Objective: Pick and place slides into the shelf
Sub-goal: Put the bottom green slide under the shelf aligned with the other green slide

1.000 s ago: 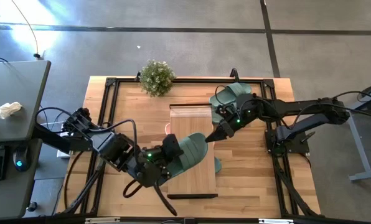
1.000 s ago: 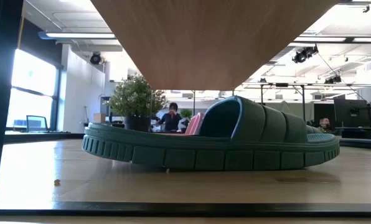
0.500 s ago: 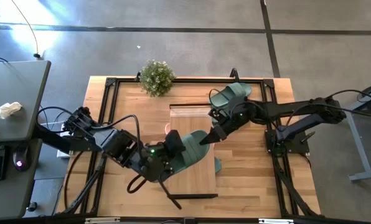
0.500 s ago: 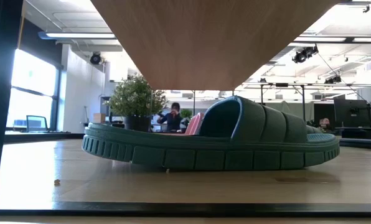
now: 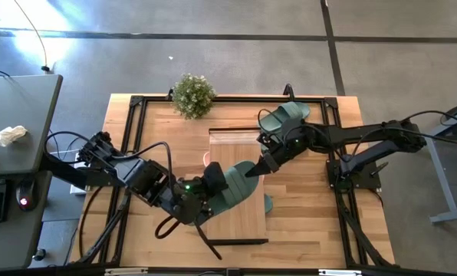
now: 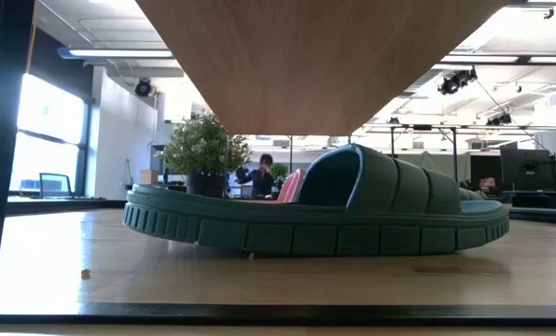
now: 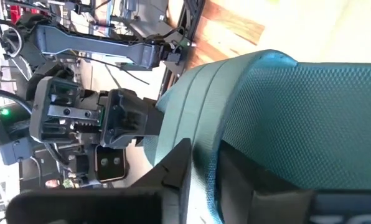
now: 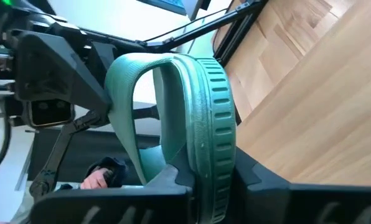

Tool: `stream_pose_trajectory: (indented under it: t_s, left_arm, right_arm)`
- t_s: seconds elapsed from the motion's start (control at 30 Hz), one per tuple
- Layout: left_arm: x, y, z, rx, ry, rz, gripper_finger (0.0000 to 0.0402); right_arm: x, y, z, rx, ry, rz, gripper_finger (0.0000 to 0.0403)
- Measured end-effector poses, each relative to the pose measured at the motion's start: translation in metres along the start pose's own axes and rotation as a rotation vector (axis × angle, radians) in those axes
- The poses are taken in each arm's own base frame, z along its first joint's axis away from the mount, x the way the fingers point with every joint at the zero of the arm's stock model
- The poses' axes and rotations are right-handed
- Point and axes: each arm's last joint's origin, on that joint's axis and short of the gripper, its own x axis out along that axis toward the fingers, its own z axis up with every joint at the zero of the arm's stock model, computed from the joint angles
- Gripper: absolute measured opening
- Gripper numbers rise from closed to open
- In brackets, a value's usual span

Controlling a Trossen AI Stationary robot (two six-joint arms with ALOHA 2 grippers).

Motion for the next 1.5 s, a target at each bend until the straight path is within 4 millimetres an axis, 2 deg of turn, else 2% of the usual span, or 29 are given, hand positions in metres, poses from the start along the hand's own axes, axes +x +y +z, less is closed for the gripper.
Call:
stream_pose_trajectory:
  t_s: [0.27, 0.47, 0.57, 0.7, 0.87, 1.2, 1.5]
  left_arm:
    - [-0.008, -0.002, 0.000, -0.052, -0.019, -0.011, 0.0117]
    - [-0.027, -0.006, -0.001, -0.086, -0.044, -0.018, 0.0160]
    - [-0.034, -0.005, -0.005, -0.127, -0.039, -0.016, 0.0176]
    - [-0.045, -0.007, -0.010, -0.185, -0.038, -0.031, 0.0192]
    - [-0.054, -0.008, -0.018, -0.238, -0.024, -0.050, 0.0198]
    - [-0.055, -0.012, -0.024, -0.244, 0.018, -0.082, 0.0181]
    - [-0.055, -0.012, -0.025, -0.239, 0.027, -0.088, 0.0172]
  right_arm:
    - [-0.001, -0.002, 0.001, 0.021, -0.010, -0.021, 0.0009]
    - [-0.007, -0.007, 0.005, 0.066, -0.010, -0.055, 0.0009]
    - [-0.016, -0.008, 0.005, 0.086, -0.004, -0.080, 0.0008]
    - [-0.039, -0.003, 0.001, 0.106, -0.012, -0.105, 0.0007]
    - [-0.071, 0.002, -0.014, 0.165, -0.006, -0.164, 0.0007]
    - [-0.134, 0.003, -0.068, 0.390, 0.094, -0.324, 0.0007]
    - [-0.188, 0.004, -0.103, 0.506, 0.027, -0.318, 0.0007]
